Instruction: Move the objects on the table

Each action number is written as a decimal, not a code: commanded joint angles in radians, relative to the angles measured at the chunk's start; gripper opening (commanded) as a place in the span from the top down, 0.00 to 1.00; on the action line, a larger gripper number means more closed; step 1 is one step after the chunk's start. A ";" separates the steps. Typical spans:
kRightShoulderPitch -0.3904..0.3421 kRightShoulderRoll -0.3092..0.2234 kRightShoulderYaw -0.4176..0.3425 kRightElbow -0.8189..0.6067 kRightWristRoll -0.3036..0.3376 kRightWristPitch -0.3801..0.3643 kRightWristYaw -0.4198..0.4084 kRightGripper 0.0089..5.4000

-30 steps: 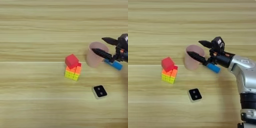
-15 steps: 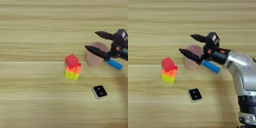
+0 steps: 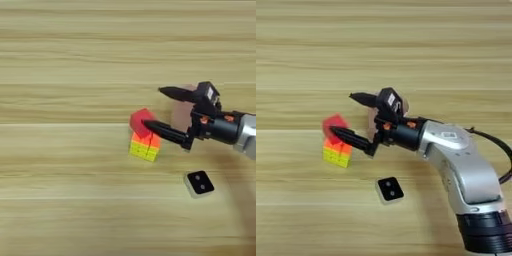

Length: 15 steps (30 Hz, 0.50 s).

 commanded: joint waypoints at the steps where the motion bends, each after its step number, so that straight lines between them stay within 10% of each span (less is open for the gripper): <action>1: -0.062 0.013 0.026 -0.017 -0.045 -0.025 -0.070 0.00; 15: 0.001 0.018 0.081 -0.157 -0.122 -0.004 -0.157 0.00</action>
